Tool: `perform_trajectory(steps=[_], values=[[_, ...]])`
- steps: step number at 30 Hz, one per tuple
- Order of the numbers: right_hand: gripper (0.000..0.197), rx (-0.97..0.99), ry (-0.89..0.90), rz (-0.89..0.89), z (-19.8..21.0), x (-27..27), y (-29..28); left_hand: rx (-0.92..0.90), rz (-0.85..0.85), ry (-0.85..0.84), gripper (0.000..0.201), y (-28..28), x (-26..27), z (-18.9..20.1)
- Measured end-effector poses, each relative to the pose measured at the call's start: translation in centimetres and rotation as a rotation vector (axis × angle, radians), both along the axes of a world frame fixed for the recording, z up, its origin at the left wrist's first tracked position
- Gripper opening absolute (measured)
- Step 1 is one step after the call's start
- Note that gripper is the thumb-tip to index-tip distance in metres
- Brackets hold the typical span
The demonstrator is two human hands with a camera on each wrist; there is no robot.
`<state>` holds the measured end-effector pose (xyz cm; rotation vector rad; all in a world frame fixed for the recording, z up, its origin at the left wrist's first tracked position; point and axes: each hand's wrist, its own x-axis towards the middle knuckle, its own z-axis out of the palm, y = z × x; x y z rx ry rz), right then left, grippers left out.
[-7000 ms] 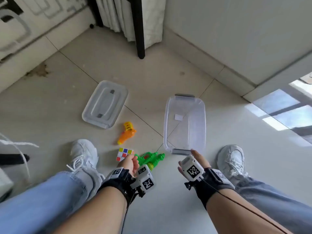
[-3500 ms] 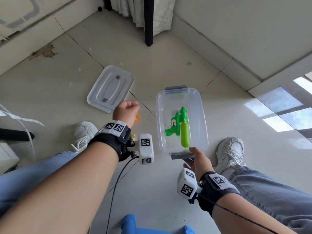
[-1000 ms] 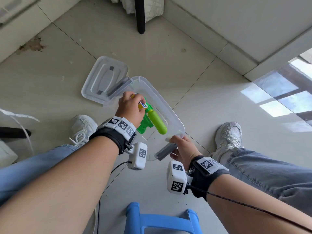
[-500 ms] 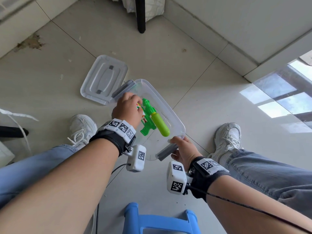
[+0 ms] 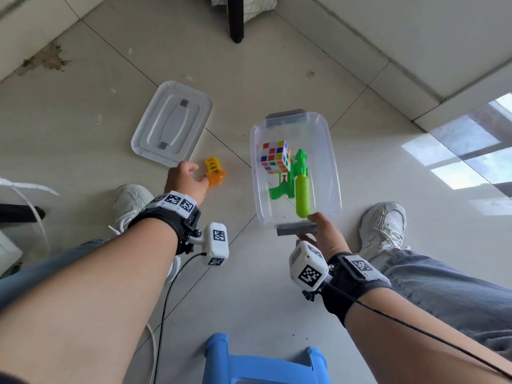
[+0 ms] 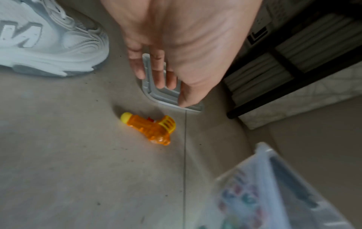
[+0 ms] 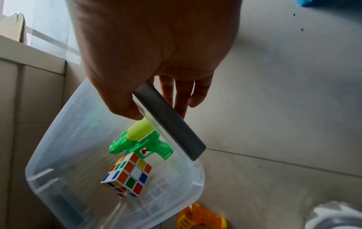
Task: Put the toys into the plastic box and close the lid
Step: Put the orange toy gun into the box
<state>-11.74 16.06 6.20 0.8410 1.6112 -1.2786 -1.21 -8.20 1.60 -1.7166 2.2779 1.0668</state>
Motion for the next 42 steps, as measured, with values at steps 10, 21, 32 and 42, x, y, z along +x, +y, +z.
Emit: perform_trajectory(steps=[10, 21, 32, 42], values=[[0.015, -0.109, -0.072, -0.188, -1.7, -1.3, -2.1, 0.080, -0.048, -0.178, 0.050, -1.1, -0.4, -5.1], [0.010, -0.133, -0.107, -0.190, -3.0, -1.7, -3.5, 0.062, -0.192, -0.322, 0.036, -2.4, -0.7, -9.1], [0.010, -0.104, -0.136, -0.179, -2.3, -1.6, -3.7, 0.096, -0.255, -0.336, 0.028, -2.6, -1.3, -9.1], [0.005, -0.086, -0.065, -0.158, -2.2, -1.6, -2.8, 0.159, -0.171, -0.134, 0.030, -1.3, -1.7, -5.9]])
